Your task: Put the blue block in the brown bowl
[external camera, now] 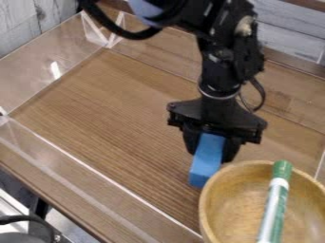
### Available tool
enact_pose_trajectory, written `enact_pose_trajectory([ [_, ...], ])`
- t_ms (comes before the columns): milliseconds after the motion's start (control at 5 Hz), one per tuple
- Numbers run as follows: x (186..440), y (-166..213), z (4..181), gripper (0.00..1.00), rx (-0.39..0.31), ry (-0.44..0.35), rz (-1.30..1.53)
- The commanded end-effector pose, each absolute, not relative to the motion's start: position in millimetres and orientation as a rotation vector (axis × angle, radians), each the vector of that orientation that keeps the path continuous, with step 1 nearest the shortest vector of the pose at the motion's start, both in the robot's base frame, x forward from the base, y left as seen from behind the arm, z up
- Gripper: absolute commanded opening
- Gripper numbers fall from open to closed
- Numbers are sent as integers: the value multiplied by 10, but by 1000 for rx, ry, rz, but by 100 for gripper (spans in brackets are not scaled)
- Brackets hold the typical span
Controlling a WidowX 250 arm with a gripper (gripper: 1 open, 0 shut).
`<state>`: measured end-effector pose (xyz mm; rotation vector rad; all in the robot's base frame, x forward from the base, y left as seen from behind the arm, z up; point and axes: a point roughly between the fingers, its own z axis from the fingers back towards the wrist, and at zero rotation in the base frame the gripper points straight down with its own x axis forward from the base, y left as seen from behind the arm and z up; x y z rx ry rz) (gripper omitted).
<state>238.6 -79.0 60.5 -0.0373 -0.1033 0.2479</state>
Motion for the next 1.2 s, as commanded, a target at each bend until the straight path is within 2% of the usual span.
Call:
enact_pose_trajectory([
  [0, 2365, -937, 749, 0, -72, -160, 231],
  [1000, 2228, -1086, 734, 0, -95, -152, 215],
])
